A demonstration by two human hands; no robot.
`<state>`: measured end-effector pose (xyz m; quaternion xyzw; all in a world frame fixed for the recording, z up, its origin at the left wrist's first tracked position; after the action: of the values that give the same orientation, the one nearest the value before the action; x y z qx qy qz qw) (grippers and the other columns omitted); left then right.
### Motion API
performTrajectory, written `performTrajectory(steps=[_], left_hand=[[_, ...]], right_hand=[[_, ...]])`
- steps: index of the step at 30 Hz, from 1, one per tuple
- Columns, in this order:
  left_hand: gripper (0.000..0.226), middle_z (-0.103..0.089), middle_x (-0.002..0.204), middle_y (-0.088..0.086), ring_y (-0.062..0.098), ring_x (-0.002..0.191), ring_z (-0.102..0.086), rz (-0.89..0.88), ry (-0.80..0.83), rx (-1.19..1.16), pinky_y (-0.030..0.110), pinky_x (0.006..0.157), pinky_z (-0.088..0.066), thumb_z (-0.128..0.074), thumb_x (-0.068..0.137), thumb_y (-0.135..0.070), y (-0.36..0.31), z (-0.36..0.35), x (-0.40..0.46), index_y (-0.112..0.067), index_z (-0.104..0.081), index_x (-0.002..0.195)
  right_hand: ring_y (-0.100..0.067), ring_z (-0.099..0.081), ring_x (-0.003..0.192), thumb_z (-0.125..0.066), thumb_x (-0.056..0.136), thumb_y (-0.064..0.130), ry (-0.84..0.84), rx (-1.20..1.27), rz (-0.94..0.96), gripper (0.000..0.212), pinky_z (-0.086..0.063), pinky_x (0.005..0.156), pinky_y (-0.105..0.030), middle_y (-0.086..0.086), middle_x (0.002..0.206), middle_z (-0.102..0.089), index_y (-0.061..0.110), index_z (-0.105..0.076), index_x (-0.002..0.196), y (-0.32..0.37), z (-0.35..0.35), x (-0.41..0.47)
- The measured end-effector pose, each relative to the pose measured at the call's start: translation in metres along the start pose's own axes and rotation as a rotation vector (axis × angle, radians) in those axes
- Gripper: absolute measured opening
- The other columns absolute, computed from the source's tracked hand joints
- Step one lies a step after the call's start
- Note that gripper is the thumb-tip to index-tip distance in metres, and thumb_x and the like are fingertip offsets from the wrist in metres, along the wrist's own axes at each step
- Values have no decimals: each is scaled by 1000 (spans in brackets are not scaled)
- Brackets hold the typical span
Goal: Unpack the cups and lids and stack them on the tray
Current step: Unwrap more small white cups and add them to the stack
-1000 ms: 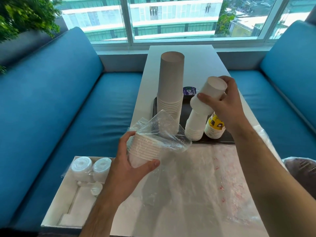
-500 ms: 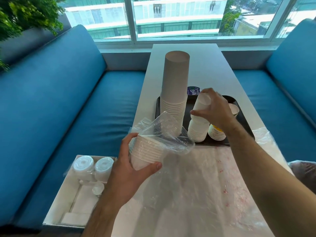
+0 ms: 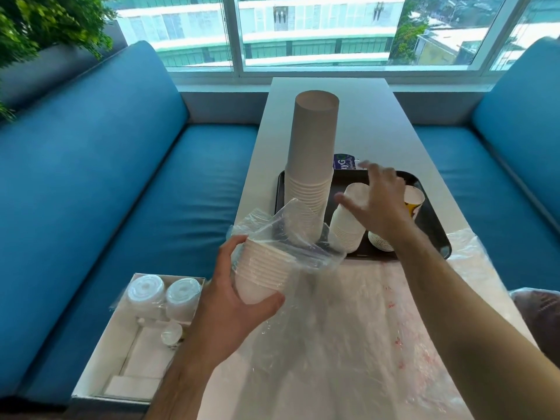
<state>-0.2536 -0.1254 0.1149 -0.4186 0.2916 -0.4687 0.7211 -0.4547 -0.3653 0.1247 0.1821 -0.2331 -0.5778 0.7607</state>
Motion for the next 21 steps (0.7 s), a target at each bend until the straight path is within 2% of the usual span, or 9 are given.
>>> performTrajectory(steps=[3, 4, 6, 8, 9, 11, 14, 17, 21], left_hand=[[95, -59, 103, -27, -7, 89, -61, -15, -10, 3, 16, 66, -52, -92, 65, -34, 0, 0, 0, -78, -22, 114], [96, -59, 104, -27, -9, 89, -60, -18, -12, 3, 16, 67, -52, -92, 64, -36, 0, 0, 0, -78, -22, 115], [95, -62, 104, -25, -3, 88, -63, -16, -11, 10, 24, 72, -55, -91, 61, -41, -2, -1, -1, -77, -23, 118], [95, -64, 105, -23, 2, 88, -65, -16, -3, 22, 34, 77, -59, -91, 60, -45, -5, -2, -1, -74, -25, 122], [95, -64, 106, -23, 4, 90, -66, -19, 4, 26, 37, 79, -59, -92, 60, -45, -6, -3, -2, -73, -26, 124], [96, -63, 110, -22, 6, 95, -65, -27, 27, 31, 38, 82, -60, -92, 61, -47, -7, -5, -3, -71, -28, 128], [96, -60, 117, -24, 5, 99, -63, -48, 64, 17, 27, 81, -59, -91, 60, -49, -9, -9, -5, -71, -30, 131], [94, -62, 116, -26, -2, 98, -62, -80, 78, -8, 13, 73, -54, -92, 59, -46, -13, -12, -7, -73, -36, 129], [91, -64, 114, -26, -6, 96, -62, -108, 80, -15, 8, 72, -50, -92, 63, -41, -15, -16, -10, -71, -39, 129]], right_hand=[[-20, -55, 116, -69, 93, 21, -192, 208, 119, 28, -46, 97, -29, -2, 129, -58, 24, -58, 119, 29, 36, -19], [-16, -63, 101, -67, 93, 14, -148, 307, 127, 18, -51, 85, -24, 3, 113, -67, 26, -62, 104, 36, 41, -25], [-18, -69, 80, -61, 91, 2, 68, 481, 135, 26, -54, 74, -33, 3, 87, -73, 26, -69, 85, 47, 42, -36], [-17, -68, 71, -55, 90, -6, 287, 521, 189, 32, -55, 74, -39, -6, 81, -73, 19, -73, 83, 57, 41, -49], [-13, -67, 68, -53, 91, -9, 380, 514, 212, 32, -55, 71, -33, -5, 80, -73, 14, -74, 86, 59, 41, -55], [-9, -63, 66, -53, 95, -8, 549, 472, 237, 30, -52, 68, -23, 1, 80, -73, 11, -76, 93, 61, 39, -64], [-13, -61, 64, -65, 96, 7, 796, 401, 259, 18, -51, 63, -23, -5, 90, -75, 16, -79, 104, 60, 30, -75], [-25, -61, 72, -75, 88, 22, 870, 466, 293, 22, -52, 64, -25, -4, 106, -75, 22, -79, 109, 63, 25, -82], [-25, -70, 96, -78, 85, 19, 828, 488, 381, 21, -59, 89, -36, 0, 105, -75, 14, -79, 106, 67, 16, -91]])
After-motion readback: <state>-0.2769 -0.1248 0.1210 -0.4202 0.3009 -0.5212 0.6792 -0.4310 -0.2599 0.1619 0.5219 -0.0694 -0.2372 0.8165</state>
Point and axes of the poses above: each hand's wrist, its own x-axis towards the middle knuckle, its own z-axis out of the back of the hand, y = z × x, the point moved 5 cm from there along x, towards the middle knuckle
